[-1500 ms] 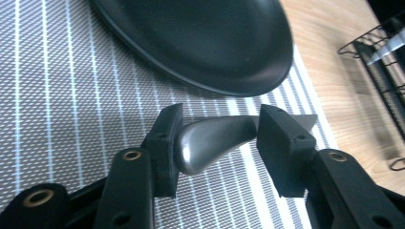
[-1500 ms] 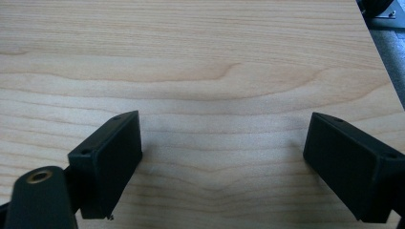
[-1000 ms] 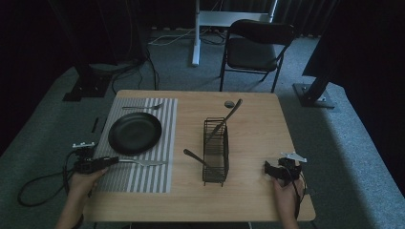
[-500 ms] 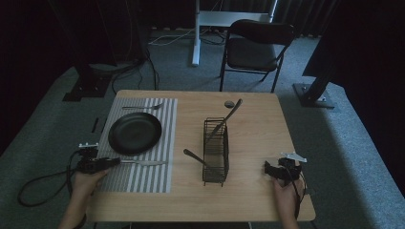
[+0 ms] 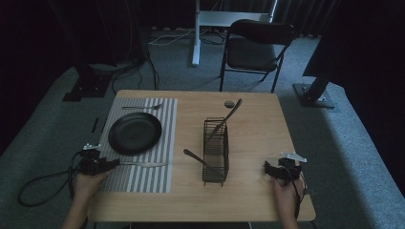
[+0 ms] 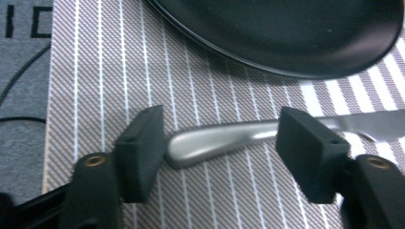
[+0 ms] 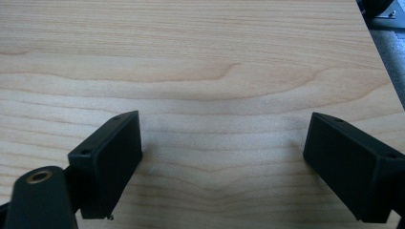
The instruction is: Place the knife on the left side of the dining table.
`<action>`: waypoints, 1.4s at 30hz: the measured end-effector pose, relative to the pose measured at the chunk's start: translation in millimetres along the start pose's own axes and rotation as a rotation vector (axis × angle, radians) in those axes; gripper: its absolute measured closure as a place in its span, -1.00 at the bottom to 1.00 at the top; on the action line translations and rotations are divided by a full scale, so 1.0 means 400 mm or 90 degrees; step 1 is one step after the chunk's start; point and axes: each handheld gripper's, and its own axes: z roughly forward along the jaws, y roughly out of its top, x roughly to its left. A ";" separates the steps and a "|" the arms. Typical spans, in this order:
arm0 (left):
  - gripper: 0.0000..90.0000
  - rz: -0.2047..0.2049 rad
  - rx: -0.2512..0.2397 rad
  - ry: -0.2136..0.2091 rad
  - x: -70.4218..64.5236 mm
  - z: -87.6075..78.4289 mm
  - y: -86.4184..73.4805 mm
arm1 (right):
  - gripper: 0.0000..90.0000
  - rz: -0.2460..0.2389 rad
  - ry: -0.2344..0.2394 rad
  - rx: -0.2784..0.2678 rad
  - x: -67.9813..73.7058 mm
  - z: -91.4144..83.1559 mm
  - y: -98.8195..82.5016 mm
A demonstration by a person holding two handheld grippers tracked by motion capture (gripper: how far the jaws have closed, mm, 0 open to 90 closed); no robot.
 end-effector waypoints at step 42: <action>-0.99 0.043 -0.117 0.123 -0.072 -0.033 -0.161 | -0.73 0.000 0.000 0.000 0.000 0.000 0.000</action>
